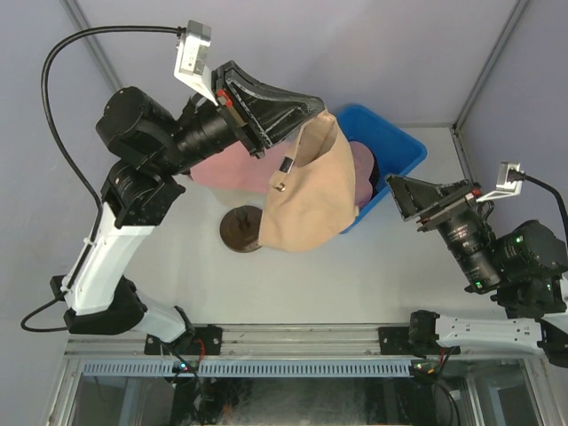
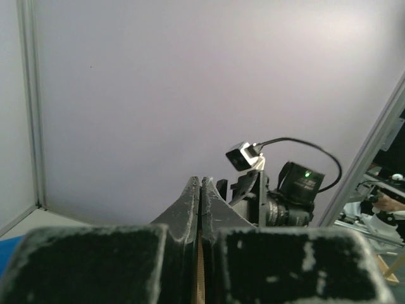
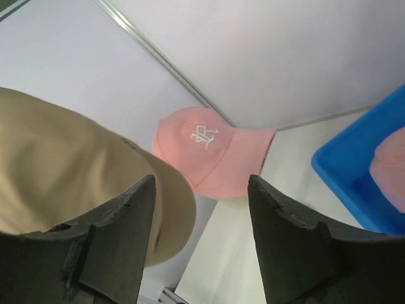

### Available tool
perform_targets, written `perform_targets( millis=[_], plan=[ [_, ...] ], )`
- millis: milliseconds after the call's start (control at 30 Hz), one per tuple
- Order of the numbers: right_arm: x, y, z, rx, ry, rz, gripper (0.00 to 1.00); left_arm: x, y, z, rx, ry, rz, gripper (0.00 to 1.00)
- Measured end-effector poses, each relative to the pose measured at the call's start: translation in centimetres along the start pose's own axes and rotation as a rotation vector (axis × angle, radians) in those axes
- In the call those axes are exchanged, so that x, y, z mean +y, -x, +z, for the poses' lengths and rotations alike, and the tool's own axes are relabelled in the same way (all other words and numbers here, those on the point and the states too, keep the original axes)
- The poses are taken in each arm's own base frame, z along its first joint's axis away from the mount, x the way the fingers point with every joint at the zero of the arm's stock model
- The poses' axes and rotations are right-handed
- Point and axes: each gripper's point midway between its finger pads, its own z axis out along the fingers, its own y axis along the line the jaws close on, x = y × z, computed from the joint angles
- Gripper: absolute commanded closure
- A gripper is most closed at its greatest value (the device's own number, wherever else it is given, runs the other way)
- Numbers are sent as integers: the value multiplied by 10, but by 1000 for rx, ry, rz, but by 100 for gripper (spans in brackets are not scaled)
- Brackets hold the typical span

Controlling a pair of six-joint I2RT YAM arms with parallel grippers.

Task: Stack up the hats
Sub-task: Stack the hat on the hat.

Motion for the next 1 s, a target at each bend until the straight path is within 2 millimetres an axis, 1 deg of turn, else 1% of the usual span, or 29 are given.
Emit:
perform_targets(
  millis=[133,300,500,667,800,933,1000],
  plan=[
    [-18,-2,-7,-20,-25,1,38,-10,11,1,-19,-32,-30,100],
    [-30,-9,-5,-34,-47,-4,36,-23,22,5,-48,-89,-84,100],
    [-47,-20,4,-48,-64,11,33,-27,22,12,-56,-128,-144,100],
    [-54,-29,21,-48,-14,103,33,-28,24,16,-66,-137,-157,100],
    [-71,-49,41,-13,49,181,33,-31,30,14,-80,-146,-164,100],
    [-93,-82,62,66,123,206,33,-37,40,12,-109,-161,-160,100],
    [-95,-100,69,120,176,216,33,-39,44,12,-122,-168,-164,100]
  ],
)
